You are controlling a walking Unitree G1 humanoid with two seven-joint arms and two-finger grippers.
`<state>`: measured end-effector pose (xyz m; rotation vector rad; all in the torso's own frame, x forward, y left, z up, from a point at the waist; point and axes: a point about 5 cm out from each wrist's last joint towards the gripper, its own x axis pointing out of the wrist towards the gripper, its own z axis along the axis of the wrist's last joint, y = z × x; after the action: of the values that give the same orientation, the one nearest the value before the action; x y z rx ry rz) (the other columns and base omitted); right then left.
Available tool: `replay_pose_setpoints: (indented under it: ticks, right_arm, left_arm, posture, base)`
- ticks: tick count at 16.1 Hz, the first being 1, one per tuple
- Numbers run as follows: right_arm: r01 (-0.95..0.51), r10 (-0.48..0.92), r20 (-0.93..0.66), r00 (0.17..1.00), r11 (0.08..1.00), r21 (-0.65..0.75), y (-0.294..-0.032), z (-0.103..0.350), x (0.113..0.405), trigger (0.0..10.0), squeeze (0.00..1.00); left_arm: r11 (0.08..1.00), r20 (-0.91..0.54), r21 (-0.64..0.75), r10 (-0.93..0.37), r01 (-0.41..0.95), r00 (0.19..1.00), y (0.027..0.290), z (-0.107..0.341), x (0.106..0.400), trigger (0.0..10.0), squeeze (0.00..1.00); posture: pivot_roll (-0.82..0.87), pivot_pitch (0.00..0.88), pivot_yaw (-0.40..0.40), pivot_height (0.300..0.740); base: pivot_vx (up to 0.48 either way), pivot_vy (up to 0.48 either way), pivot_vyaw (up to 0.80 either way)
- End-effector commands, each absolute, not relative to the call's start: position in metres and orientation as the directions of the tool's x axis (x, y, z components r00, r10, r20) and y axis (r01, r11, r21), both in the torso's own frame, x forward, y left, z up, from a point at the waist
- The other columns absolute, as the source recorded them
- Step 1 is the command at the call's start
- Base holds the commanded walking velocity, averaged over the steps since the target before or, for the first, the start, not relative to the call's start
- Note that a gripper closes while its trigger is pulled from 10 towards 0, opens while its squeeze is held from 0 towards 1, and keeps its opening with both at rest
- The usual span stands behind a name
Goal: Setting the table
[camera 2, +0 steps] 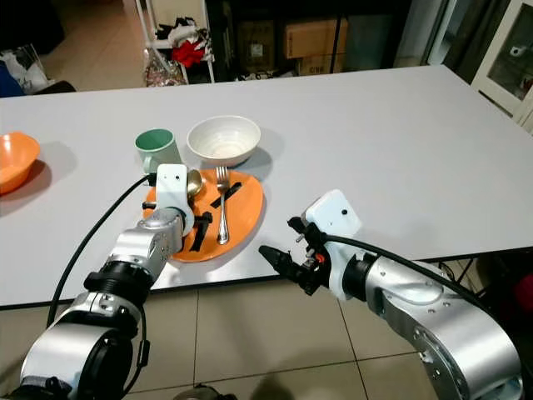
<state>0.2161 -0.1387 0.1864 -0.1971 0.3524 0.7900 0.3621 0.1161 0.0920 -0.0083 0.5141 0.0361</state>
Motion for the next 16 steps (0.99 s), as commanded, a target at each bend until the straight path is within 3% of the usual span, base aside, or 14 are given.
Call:
replay_pose_setpoints:
  ticks: [1, 2, 7, 8, 9, 11, 12, 16]
  right_arm:
    - [-0.744, 0.679, -0.373, 0.632, 0.667, -0.046, -0.135, 0.190, 0.214, 10.0, 0.00]
    - [-0.744, 0.679, -0.374, 0.632, 0.667, -0.047, -0.135, 0.190, 0.214, 10.0, 0.00]
    - [-0.731, 0.669, -0.360, 0.650, 0.679, -0.059, -0.139, 0.192, 0.215, 10.0, 0.00]
    - [-0.721, 0.663, -0.347, 0.663, 0.691, -0.056, -0.140, 0.194, 0.215, 10.0, 0.00]
    - [-0.707, 0.653, -0.337, 0.678, 0.705, -0.058, -0.141, 0.194, 0.215, 10.0, 0.00]
    - [-0.624, 0.575, -0.301, 0.761, 0.776, -0.094, -0.141, 0.189, 0.215, 10.0, 0.00]
    - [-0.572, 0.526, -0.285, 0.801, 0.814, -0.107, -0.140, 0.186, 0.216, 10.0, 0.00]
    - [-0.300, 0.278, -0.160, 0.947, 0.945, -0.131, -0.155, 0.183, 0.232, 10.0, 0.00]
  left_arm:
    - [0.998, -0.509, -0.015, 0.046, -0.062, 0.860, 0.119, 0.090, 0.362, 10.0, 0.46]
    - [0.997, -0.513, -0.027, 0.051, -0.076, 0.857, 0.119, 0.089, 0.362, 10.0, 1.00]
    - [0.993, -0.421, -0.111, -0.006, -0.045, 0.907, 0.114, 0.111, 0.364, 10.0, 1.00]
    - [0.991, -0.373, -0.125, -0.008, -0.042, 0.928, 0.118, 0.120, 0.362, 10.0, 0.59]
    - [0.988, -0.305, -0.146, -0.006, -0.040, 0.952, 0.123, 0.133, 0.359, 10.0, 0.00]
    - [0.991, -0.054, -0.104, -0.088, 0.082, 0.995, 0.137, 0.172, 0.337, 10.0, 0.00]
    - [0.986, -0.003, -0.079, -0.150, 0.149, 0.989, 0.141, 0.180, 0.321, 10.0, 0.00]
    - [0.974, 0.039, 0.069, -0.220, 0.217, 0.975, 0.143, 0.173, 0.282, 10.0, 0.00]
  posture:
    - [-0.01, 0.000, 0.083, 0.740]
    - [-0.01, 0.000, 0.084, 0.740]
    - [-0.01, 0.000, 0.085, 0.740]
    - [-0.01, 0.000, 0.095, 0.740]
    - [-0.01, 0.000, 0.095, 0.740]
    - [-0.01, 0.000, 0.101, 0.740]
    - [-0.01, 0.000, 0.095, 0.740]
    - [0.00, 0.000, 0.067, 0.740]
  base:
    - [0.000, 0.000, 0.00]
    - [0.000, 0.000, 0.00]
    - [0.000, 0.000, 0.00]
    - [0.000, 0.000, 0.00]
    - [0.000, 0.000, 0.00]
    - [0.000, 0.000, 0.00]
    - [0.000, 0.000, 0.00]
    - [0.000, 0.000, 0.00]
